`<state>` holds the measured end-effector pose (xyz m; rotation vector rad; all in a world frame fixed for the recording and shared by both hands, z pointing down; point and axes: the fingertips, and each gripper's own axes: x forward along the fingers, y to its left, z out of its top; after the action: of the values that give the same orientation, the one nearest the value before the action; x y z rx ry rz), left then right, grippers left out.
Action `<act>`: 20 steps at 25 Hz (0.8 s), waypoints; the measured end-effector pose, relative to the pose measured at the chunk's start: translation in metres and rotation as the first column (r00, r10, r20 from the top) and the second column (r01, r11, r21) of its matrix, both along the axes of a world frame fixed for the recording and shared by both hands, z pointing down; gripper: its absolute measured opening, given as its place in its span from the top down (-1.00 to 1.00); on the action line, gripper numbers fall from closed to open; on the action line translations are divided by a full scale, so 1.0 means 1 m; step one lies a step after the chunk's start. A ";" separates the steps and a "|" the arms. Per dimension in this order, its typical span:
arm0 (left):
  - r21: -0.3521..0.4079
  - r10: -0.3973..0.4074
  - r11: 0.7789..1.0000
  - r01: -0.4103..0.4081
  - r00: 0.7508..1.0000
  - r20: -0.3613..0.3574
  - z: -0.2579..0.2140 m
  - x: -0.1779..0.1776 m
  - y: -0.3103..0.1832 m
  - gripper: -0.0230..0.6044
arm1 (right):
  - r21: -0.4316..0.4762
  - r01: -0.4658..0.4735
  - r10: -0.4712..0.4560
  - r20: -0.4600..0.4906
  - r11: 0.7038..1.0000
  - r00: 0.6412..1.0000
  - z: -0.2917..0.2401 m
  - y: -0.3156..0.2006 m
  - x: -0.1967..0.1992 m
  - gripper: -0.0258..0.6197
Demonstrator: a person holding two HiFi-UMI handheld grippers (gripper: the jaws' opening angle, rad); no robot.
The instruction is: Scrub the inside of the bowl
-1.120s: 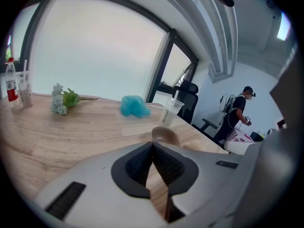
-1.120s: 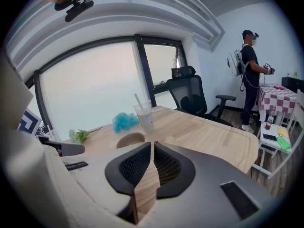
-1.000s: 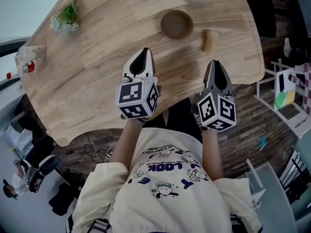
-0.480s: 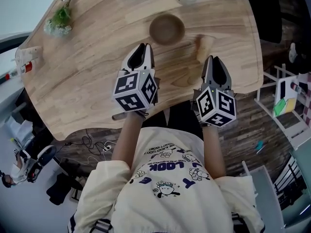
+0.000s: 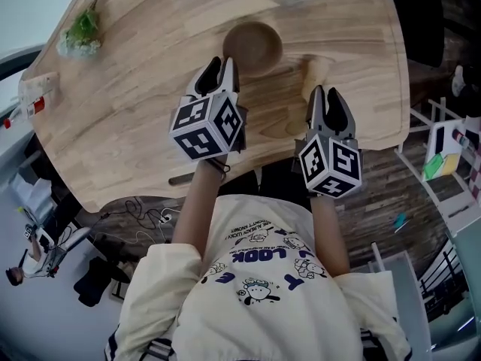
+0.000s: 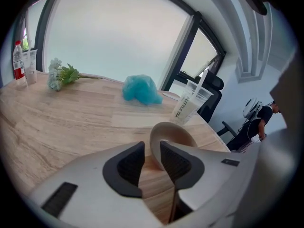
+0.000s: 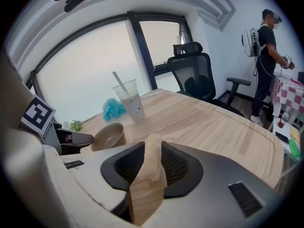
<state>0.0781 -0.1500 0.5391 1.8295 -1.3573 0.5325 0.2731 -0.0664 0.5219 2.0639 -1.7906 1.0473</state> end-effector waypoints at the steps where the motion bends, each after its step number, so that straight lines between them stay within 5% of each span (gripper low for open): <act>1: -0.007 -0.003 1.000 0.003 1.000 0.000 0.003 0.000 -0.001 0.51 | -0.006 0.002 -0.002 0.002 1.000 1.000 0.002 0.000 0.000 0.65; 11: -0.025 -0.013 1.000 0.012 1.000 -0.019 0.019 0.003 -0.012 0.51 | -0.013 0.029 -0.029 0.026 0.999 0.999 0.006 -0.003 -0.010 0.57; 16: -0.010 -0.006 1.000 0.006 1.000 -0.014 0.020 0.007 -0.017 0.76 | -0.012 0.033 -0.033 0.030 0.999 0.999 0.004 -0.004 -0.012 0.57; 20: -0.007 -0.013 1.000 0.013 1.000 -0.020 0.020 0.007 -0.017 0.78 | -0.017 0.032 -0.032 0.020 0.999 0.999 0.005 -0.003 -0.014 0.56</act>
<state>0.0852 -0.1669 0.5588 1.8144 -1.3512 0.5099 0.2590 -0.0699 0.5268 2.0150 -1.8113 1.0738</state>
